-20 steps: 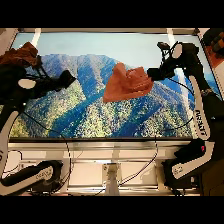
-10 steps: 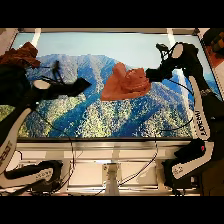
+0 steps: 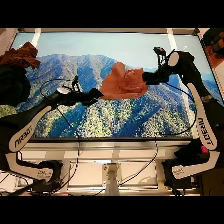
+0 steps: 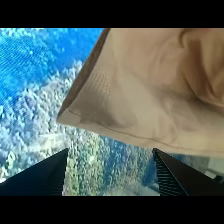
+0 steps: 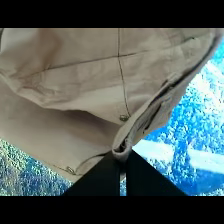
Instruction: Fold the clothes and pants, and hang the long-sleeved shirts on hangers.
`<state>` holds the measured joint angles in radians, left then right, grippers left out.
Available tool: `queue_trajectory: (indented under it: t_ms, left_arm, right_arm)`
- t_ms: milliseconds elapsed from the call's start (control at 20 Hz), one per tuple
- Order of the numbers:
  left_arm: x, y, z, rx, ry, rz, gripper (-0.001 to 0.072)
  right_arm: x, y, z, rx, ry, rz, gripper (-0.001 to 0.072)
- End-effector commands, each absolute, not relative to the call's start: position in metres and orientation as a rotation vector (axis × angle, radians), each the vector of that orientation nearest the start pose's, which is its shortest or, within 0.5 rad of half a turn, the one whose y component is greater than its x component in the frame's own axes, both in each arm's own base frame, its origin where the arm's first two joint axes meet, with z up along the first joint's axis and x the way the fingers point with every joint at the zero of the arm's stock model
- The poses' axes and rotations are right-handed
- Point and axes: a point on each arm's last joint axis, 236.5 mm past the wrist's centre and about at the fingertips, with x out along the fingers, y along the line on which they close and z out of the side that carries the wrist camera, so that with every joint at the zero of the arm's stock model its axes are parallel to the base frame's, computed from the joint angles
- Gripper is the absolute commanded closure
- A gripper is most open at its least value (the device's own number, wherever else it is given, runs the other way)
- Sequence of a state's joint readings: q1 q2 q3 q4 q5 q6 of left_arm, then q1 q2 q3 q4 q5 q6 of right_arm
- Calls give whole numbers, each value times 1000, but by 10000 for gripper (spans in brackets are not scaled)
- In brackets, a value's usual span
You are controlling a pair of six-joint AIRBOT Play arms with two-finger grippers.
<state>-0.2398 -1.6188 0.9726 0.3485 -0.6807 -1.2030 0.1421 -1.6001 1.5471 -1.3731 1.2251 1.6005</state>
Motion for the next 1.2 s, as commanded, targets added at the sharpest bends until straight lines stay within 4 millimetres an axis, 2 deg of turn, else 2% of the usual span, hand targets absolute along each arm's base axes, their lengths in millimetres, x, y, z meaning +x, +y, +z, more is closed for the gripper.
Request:
queue_trajectory:
  t_ms: [0,150,200,300,400,500,650,750,900,1050,1150]
  left_arm:
    - [424,-243,-94,-853,1179,-369,107]
    - [445,-233,-92,-914,1103,-287,113]
    - [451,-230,-92,-925,1079,-262,139]
    - [455,-228,-93,-919,1056,-240,303]
    - [457,-228,-93,-908,1039,-226,536]
    - [462,-227,-90,-906,1023,-221,691]
    - [479,-233,-64,-912,970,-263,691]
    - [506,-234,-21,-911,872,-312,691]
    - [559,-210,68,-909,655,-358,692]
    - [605,-164,174,-880,390,-364,693]
    - [616,-140,241,-848,243,-381,693]
  right_arm:
    - [448,110,17,125,1252,221,695]
    - [442,110,23,124,1249,223,695]
    - [441,110,27,125,1245,225,695]
    - [440,111,36,129,1228,230,695]
    - [438,111,45,130,1208,234,694]
    - [434,110,55,128,1199,238,695]
    - [429,110,71,126,1171,244,695]
    - [442,110,88,132,1080,242,695]
    - [488,112,127,165,833,231,695]
    - [533,111,194,267,529,212,695]
    - [550,107,241,301,353,204,696]
